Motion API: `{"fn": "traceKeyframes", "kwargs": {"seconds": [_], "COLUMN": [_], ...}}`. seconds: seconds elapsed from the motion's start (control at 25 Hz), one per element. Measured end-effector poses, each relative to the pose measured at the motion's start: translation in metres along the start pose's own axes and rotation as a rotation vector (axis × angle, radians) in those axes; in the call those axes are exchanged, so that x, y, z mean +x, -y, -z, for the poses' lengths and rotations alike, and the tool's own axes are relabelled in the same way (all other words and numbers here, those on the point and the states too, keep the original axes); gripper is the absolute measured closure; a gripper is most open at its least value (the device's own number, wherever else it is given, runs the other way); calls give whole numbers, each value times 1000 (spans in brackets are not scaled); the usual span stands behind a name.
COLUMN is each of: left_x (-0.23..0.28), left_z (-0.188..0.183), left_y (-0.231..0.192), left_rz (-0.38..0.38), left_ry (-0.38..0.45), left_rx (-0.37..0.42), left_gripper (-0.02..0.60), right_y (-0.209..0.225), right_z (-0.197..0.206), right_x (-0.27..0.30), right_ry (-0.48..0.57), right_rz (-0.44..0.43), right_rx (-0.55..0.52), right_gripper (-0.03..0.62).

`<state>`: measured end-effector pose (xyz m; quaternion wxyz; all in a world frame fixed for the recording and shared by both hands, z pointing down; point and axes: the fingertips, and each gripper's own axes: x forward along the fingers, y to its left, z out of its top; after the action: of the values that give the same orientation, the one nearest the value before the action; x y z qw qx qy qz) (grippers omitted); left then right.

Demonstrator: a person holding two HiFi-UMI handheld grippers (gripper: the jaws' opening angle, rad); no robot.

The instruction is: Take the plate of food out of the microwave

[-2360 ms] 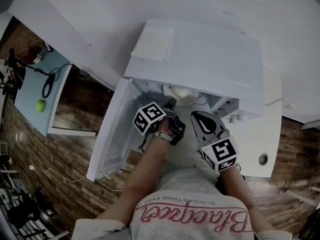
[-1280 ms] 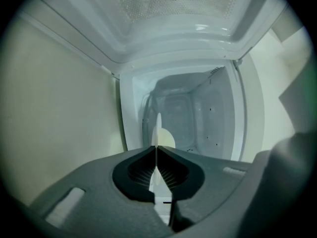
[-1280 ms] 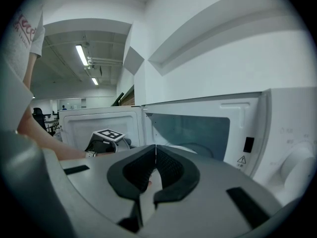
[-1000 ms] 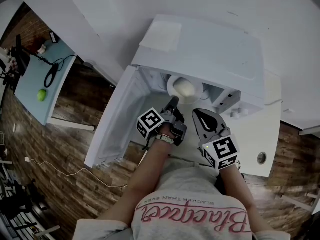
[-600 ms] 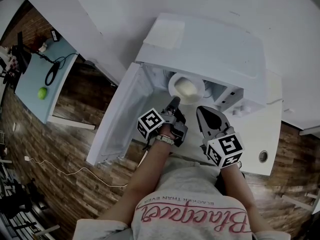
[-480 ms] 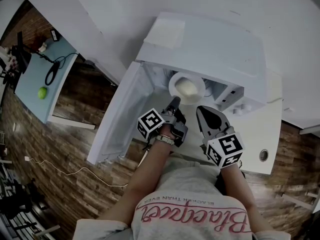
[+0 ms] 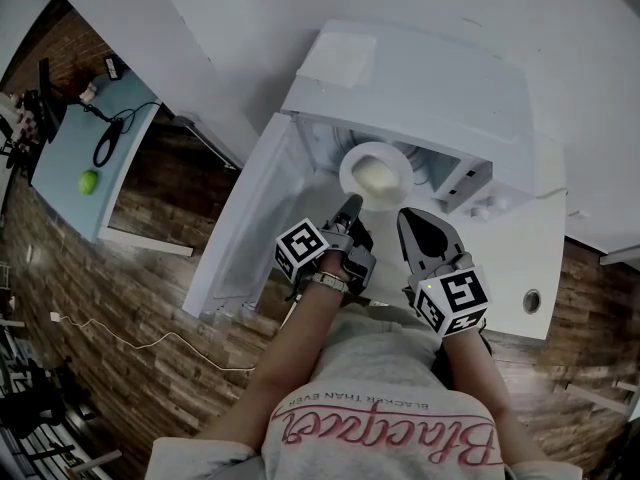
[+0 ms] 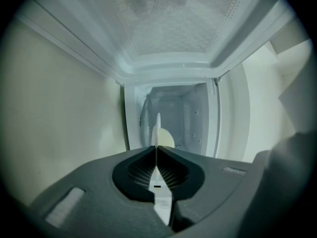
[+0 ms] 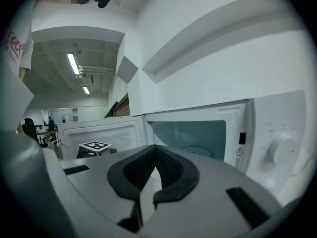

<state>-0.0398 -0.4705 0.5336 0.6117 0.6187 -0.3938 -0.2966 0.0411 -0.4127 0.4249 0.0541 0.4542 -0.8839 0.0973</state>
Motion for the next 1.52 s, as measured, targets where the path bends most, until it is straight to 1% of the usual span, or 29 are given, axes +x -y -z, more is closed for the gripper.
{"fn": "traceKeyframes", "kwargs": {"seconds": [0.24,0.76,1.0,1.52], "left_x": [-19,-59,-75,-102], "left_z": [3,7,11,20], "left_y": [6,16,23,26], "left_rz": [25,70,78,112], "left_ry": [-13,-12,-22,-40], "left_rx": [6,2,1,-9], "left_gripper": [566,567,566,566], "right_y": [-13,-39,-43,-60], "right_z": [1,5,8,25], "right_x": [-7,-20,-29,-38], "right_ry": [1,1,2,-11], "right_rz": [1,8,25,31], "right_rx": [0,9,34,91], "right_gripper": [583,583,583,583]}}
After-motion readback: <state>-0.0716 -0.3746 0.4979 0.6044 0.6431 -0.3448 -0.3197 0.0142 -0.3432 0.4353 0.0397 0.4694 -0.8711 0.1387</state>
